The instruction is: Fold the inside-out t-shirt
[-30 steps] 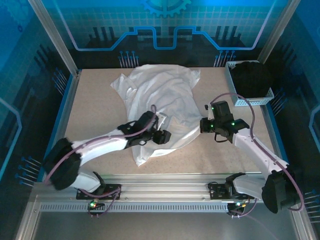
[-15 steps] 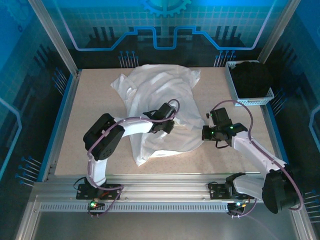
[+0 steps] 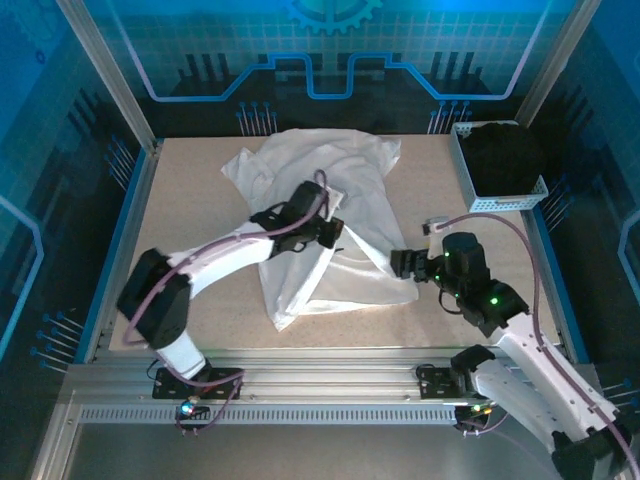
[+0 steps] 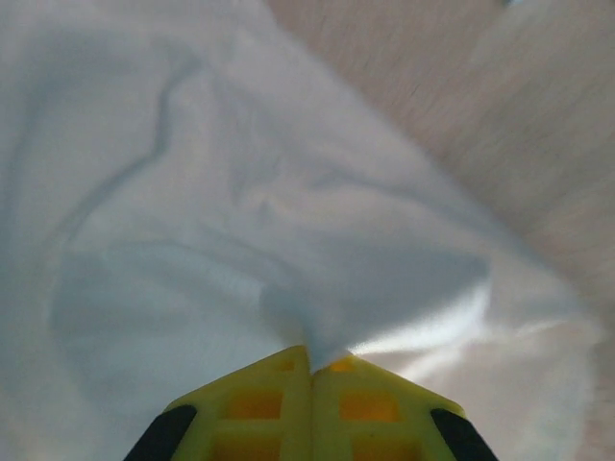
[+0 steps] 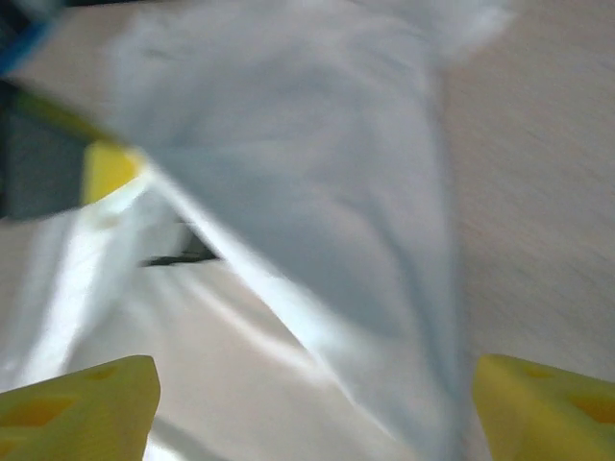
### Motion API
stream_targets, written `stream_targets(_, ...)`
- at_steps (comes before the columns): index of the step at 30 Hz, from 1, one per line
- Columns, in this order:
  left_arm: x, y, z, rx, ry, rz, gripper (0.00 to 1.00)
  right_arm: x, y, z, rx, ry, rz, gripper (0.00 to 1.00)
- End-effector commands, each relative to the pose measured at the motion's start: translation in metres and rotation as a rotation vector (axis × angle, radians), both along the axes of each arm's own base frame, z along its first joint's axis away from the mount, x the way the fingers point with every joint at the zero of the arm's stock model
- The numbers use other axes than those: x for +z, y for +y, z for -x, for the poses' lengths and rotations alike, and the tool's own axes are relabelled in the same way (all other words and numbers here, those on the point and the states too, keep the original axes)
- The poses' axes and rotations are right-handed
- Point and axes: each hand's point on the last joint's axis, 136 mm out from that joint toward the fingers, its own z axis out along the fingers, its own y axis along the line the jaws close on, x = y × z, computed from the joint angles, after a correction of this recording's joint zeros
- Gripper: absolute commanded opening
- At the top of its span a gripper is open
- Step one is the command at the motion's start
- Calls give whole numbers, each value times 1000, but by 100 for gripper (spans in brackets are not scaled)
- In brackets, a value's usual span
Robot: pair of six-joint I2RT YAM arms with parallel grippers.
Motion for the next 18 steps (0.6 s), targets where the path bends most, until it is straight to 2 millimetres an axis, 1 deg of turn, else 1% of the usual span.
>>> stream_targets(1, 17, 13, 21, -12, 112, 112, 0, -21, 63, 9, 278, -102, 75, 81)
stream_targets(3, 31, 18, 27, -24, 115, 143, 0, -35, 87, 8, 330, -171, 118, 78)
stream_targets(5, 44, 22, 32, -37, 120, 162, 0, -44, 114, 8, 407, -270, 130, 71)
stream_targets(6, 48, 23, 35, -43, 123, 165, 0, -48, 128, 8, 445, -315, 144, 69)
stream_targets(7, 51, 25, 37, -40, 127, 161, 0, -54, 138, 4, 449, -336, 172, 67)
stream_targets(9, 54, 28, 38, -28, 132, 160, 0, -70, 156, -4, 481, -330, 238, 63)
stream_targets(11, 56, 30, 39, -20, 138, 166, 0, -84, 167, -20, 447, -327, 294, 57)
stream_targets(14, 58, 31, 41, -9, 152, 181, 0, -106, 172, -43, 392, -314, 301, 48)
stream_targets(15, 60, 31, 43, -11, 158, 188, 0, -112, 175, -50, 381, -301, 290, 47)
stream_targets(18, 68, 31, 47, -12, 168, 214, 0, -129, 187, -63, 387, -283, 284, 45)
